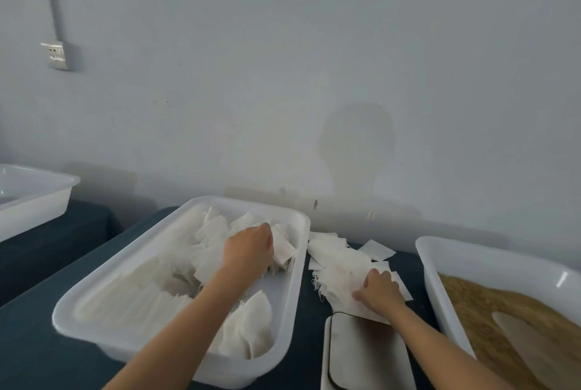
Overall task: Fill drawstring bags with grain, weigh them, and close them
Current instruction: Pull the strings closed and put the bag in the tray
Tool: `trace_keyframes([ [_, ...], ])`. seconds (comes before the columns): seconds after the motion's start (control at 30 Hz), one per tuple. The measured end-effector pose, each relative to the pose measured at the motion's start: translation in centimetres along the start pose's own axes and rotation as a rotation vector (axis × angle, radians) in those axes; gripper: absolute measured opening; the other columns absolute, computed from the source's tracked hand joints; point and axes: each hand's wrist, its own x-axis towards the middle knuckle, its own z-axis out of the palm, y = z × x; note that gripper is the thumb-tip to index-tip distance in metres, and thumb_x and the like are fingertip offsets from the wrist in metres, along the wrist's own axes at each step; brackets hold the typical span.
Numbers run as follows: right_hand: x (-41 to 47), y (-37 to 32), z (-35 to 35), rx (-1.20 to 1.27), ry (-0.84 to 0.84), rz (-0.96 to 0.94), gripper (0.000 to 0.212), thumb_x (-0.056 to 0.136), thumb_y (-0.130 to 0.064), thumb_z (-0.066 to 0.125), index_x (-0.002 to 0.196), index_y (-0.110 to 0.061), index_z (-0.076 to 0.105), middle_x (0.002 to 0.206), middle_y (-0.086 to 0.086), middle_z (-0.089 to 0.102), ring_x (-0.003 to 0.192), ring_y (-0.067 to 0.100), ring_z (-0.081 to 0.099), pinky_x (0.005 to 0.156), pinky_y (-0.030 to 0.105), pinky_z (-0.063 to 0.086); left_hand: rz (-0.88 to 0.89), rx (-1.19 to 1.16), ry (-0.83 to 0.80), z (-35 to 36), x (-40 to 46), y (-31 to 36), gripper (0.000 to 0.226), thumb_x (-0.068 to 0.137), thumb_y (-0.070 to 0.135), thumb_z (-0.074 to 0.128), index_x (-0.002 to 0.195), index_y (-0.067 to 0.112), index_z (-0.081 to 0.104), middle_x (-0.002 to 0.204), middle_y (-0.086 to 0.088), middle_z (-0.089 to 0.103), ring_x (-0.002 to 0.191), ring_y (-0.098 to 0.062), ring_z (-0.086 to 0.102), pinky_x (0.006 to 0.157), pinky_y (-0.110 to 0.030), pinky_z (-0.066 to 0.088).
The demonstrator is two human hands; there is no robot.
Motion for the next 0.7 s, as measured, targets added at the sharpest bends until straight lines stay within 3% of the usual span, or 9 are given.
trace_keyframes([
  [0.13, -0.1, 0.1, -0.5, -0.050, 0.026, -0.039, 0.033, 0.090, -0.012, 0.041, 0.122, -0.006, 0.043, 0.131, 0.013, 0.042, 0.119, 0.030, 0.046, 0.095, 0.030, 0.039, -0.006, 0.002, -0.046, 1.4, -0.1, 0.6, 0.016, 0.091, 0.017, 0.044, 0.103, 0.017, 0.054, 0.100, 0.002, 0.064, 0.089, -0.021, 0.060, 0.072, -0.027, 0.042],
  [0.23, 0.1, 0.6, -0.4, -0.074, 0.078, -0.053, 0.032, 0.093, -0.010, 0.040, 0.124, -0.005, 0.044, 0.131, 0.011, 0.045, 0.118, 0.025, 0.049, 0.095, 0.027, 0.040, -0.016, -0.006, -0.035, 2.0, 0.0, 0.6, 0.015, 0.093, 0.019, 0.041, 0.100, 0.018, 0.055, 0.097, 0.003, 0.065, 0.082, -0.019, 0.059, 0.074, -0.027, 0.045],
  [0.3, 0.1, 0.7, -0.3, -0.032, 0.091, -0.046, 0.035, 0.095, -0.022, 0.045, 0.126, -0.006, 0.044, 0.132, 0.010, 0.048, 0.118, 0.024, 0.050, 0.095, 0.027, 0.041, -0.012, -0.014, -0.022, 2.2, 0.0, 0.6, 0.015, 0.094, 0.021, 0.041, 0.099, 0.019, 0.055, 0.094, 0.004, 0.064, 0.076, -0.016, 0.056, 0.075, -0.027, 0.047],
  [0.4, 0.3, 0.2, -0.3, 0.022, 0.046, -0.015, 0.072, 0.088, -0.058, 0.050, 0.137, -0.007, 0.034, 0.137, 0.012, 0.044, 0.123, 0.027, 0.046, 0.098, 0.032, 0.039, -0.002, -0.026, -0.012, 2.4, -0.1, 0.5, 0.013, 0.095, 0.022, 0.040, 0.096, 0.020, 0.053, 0.090, 0.006, 0.062, 0.071, -0.013, 0.050, 0.067, -0.023, 0.041],
  [0.47, 0.3, -0.4, -0.1, -0.070, 0.021, -0.029, 0.079, 0.086, -0.061, 0.049, 0.140, -0.008, 0.029, 0.139, 0.014, 0.038, 0.126, 0.030, 0.043, 0.100, 0.034, 0.037, 0.002, -0.026, -0.016, 2.5, -0.2, 0.5, 0.009, 0.094, 0.022, 0.040, 0.092, 0.023, 0.048, 0.088, 0.008, 0.059, 0.070, -0.012, 0.048, 0.064, -0.022, 0.035],
  [0.7, -0.5, -1.1, 0.1, -0.109, 0.067, -0.074, 0.034, 0.094, -0.021, 0.036, 0.125, -0.011, 0.047, 0.132, 0.013, 0.045, 0.118, 0.030, 0.048, 0.094, 0.029, 0.039, 0.006, -0.020, -0.022, 2.9, -0.3, 0.2, 0.006, 0.093, 0.021, 0.041, 0.089, 0.024, 0.045, 0.081, 0.010, 0.051, 0.071, -0.013, 0.047, 0.065, -0.022, 0.034],
])
